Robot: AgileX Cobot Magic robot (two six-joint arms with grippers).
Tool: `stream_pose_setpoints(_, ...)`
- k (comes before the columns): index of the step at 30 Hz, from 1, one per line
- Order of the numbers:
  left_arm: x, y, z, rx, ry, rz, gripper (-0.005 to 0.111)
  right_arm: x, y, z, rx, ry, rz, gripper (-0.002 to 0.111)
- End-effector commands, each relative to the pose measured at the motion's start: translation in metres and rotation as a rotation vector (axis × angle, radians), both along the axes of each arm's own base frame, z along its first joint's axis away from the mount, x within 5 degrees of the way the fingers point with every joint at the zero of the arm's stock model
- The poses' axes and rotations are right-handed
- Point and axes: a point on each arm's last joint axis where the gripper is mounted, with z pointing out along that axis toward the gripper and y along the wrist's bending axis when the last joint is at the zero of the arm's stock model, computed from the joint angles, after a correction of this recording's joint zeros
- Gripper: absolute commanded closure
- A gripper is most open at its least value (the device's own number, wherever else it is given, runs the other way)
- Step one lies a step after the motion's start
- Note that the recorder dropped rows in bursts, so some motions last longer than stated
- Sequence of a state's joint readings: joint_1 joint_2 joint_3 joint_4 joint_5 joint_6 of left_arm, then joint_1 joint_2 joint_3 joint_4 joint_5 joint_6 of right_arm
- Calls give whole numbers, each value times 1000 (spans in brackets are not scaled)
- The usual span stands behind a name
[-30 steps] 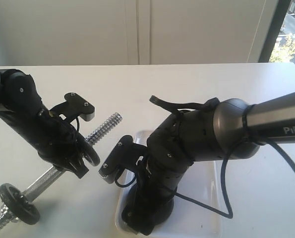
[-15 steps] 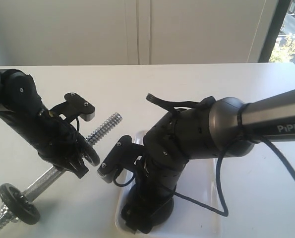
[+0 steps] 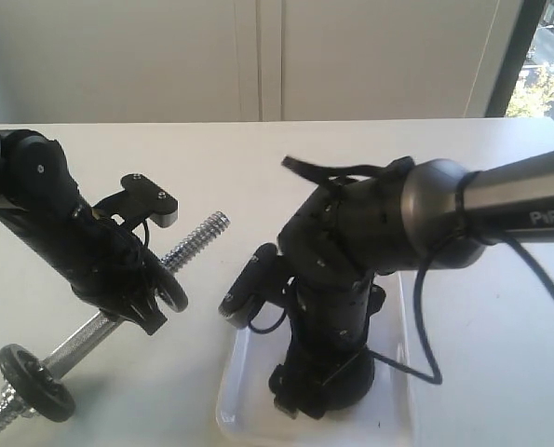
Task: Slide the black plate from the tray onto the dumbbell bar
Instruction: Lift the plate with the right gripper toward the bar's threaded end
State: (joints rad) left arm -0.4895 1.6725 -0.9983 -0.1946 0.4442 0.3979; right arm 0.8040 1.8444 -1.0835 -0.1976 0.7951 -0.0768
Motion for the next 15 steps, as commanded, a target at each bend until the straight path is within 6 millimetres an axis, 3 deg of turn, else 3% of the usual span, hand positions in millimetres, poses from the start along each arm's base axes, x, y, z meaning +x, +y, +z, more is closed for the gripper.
stream_pose_setpoints(1,2,-3,16,-66,-59,33,107,15,-17,25,180,29,-24,108)
stream_pose_setpoints(9,1,-3,16,-63,-52,29,107,42,-50,45,495,139,-141,108)
stream_pose_setpoints(15,1,-3,16,-61,-48,26,107,59,-74,69,823,247,-159,108)
